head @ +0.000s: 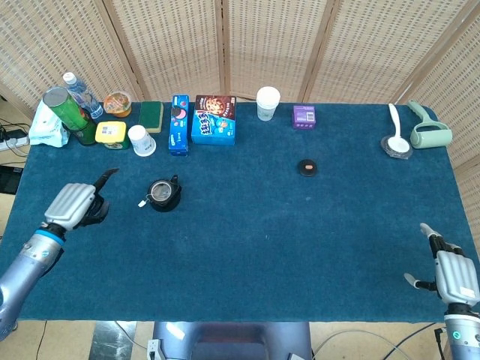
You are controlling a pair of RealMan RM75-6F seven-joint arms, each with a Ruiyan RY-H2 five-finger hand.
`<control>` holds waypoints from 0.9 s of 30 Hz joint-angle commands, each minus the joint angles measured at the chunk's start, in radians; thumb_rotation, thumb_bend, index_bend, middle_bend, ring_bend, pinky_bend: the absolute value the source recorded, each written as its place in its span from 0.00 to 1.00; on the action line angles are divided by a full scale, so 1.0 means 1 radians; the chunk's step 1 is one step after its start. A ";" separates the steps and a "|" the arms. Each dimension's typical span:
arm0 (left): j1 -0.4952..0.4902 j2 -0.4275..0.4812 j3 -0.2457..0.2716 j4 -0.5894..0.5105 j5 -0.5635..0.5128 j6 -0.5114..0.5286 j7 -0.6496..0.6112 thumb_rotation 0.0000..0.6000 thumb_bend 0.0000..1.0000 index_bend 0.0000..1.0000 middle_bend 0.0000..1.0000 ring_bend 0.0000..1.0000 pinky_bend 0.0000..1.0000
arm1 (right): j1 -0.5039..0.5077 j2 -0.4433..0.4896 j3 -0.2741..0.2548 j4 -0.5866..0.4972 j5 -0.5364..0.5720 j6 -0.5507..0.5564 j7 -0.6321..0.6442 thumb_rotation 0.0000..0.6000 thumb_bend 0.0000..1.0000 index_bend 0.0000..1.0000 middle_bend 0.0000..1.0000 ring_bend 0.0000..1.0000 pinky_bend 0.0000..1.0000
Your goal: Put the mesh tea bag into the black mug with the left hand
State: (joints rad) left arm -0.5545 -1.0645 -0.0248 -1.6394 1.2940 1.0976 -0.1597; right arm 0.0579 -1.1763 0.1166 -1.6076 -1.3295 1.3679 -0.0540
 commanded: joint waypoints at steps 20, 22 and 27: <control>0.428 0.004 0.103 -0.090 0.144 0.459 0.019 1.00 0.47 0.02 0.42 0.35 0.40 | 0.035 -0.053 -0.040 0.006 -0.296 0.171 0.005 1.00 0.04 0.19 0.23 0.31 0.22; 0.440 0.004 0.103 -0.094 0.155 0.470 0.019 1.00 0.47 0.03 0.42 0.35 0.40 | 0.034 -0.051 -0.045 0.001 -0.306 0.176 0.001 1.00 0.05 0.19 0.24 0.32 0.22; 0.458 -0.004 0.103 -0.103 0.179 0.476 0.048 1.00 0.47 0.04 0.42 0.35 0.40 | 0.033 -0.044 -0.057 -0.010 -0.292 0.159 -0.006 1.00 0.05 0.19 0.24 0.32 0.22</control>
State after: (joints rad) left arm -0.1009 -1.0650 0.0780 -1.7392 1.4668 1.5726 -0.1206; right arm 0.0915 -1.2234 0.0630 -1.6144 -1.6269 1.5327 -0.0593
